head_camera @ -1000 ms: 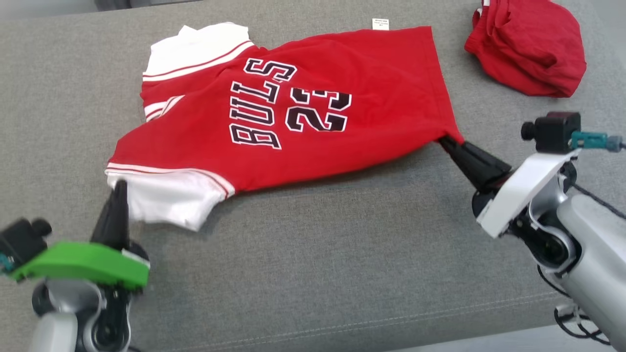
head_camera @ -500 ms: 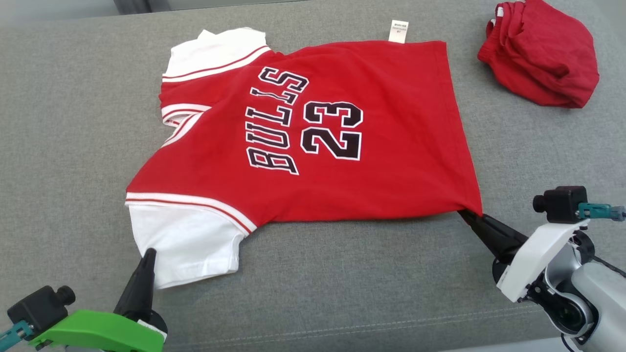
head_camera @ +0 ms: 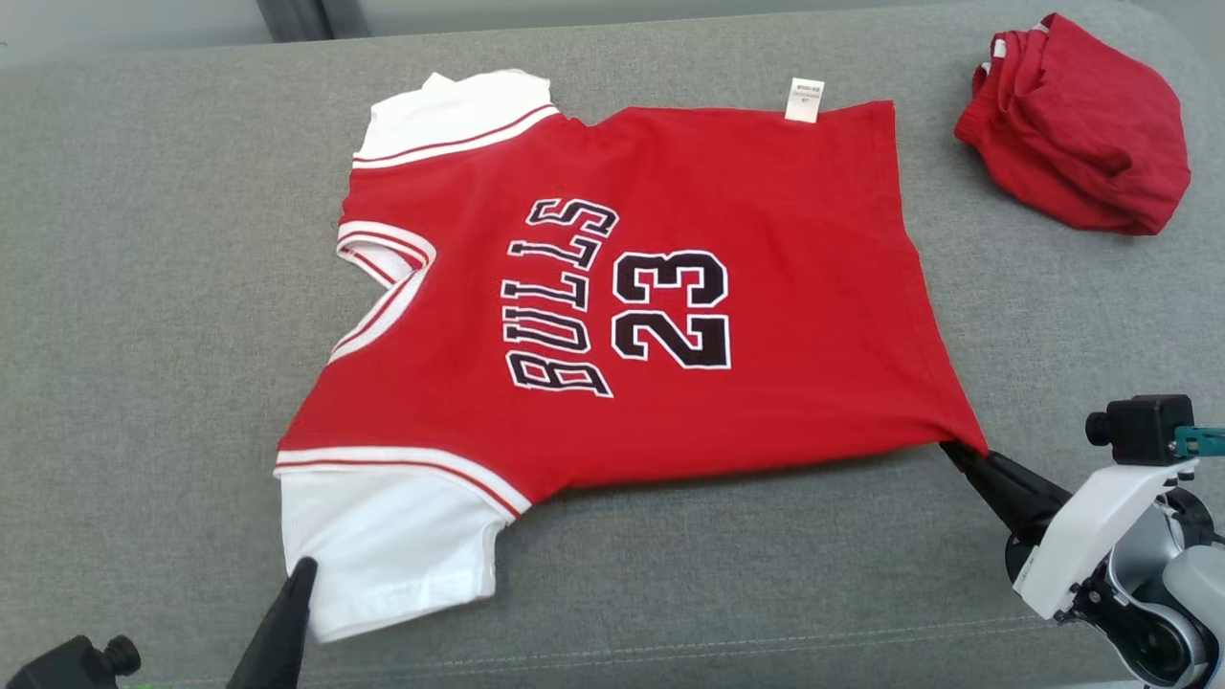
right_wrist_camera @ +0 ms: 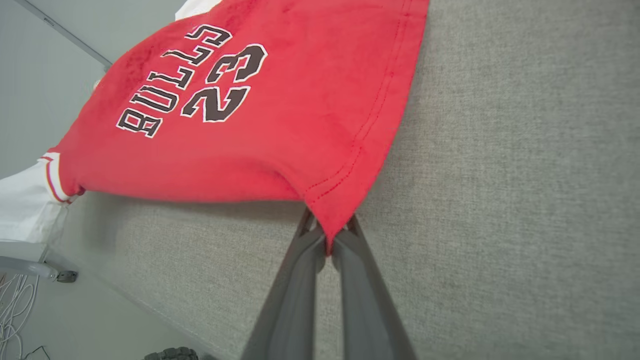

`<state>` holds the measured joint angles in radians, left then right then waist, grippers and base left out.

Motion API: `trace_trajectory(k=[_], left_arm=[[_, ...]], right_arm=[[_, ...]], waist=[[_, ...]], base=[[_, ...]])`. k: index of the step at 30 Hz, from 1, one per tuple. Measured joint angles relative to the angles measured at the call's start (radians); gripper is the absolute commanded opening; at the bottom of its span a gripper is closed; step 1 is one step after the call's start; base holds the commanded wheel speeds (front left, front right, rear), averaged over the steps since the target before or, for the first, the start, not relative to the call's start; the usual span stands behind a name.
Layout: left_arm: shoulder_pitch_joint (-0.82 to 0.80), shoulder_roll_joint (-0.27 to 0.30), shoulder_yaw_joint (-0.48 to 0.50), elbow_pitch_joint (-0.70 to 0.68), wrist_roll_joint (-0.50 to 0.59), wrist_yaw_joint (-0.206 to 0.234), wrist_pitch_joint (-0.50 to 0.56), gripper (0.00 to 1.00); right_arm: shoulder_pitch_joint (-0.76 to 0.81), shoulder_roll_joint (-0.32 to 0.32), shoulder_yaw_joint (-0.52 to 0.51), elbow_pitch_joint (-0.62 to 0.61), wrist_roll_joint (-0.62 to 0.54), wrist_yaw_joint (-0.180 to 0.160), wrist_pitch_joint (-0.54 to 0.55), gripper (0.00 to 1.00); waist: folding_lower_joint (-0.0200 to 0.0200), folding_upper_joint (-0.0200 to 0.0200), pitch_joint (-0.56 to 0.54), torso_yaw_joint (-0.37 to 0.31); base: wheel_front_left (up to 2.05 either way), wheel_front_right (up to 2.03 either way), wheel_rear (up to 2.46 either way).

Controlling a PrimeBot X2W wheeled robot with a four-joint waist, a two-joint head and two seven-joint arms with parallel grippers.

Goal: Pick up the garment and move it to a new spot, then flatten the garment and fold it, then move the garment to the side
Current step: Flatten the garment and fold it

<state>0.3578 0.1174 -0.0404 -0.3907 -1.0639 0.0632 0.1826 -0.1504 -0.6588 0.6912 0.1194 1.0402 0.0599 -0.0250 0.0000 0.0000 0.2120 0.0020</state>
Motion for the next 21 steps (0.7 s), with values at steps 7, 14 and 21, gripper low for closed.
trace_trajectory(k=[7,14,21], left_arm=[[0.054,0.005,-0.015,0.017,-0.003,0.008,0.029,0.0],[0.058,0.035,-0.01,0.031,0.01,0.008,0.032,0.0],[0.056,0.064,-0.028,0.065,0.082,0.009,0.032,0.0]], right_arm=[[0.023,-0.035,-0.015,-0.003,0.03,-0.01,0.019,0.0],[0.037,-0.051,-0.023,-0.017,0.058,-0.019,0.043,0.0],[0.035,-0.049,0.0,-0.027,0.041,-0.019,0.061,0.0]], waist=[[0.0,0.0,0.006,0.002],[0.0,0.0,0.019,0.0],[0.0,0.0,0.028,-0.017]], base=[[0.0,0.0,0.0],[0.0,0.0,0.0],[0.0,0.0,0.0]])
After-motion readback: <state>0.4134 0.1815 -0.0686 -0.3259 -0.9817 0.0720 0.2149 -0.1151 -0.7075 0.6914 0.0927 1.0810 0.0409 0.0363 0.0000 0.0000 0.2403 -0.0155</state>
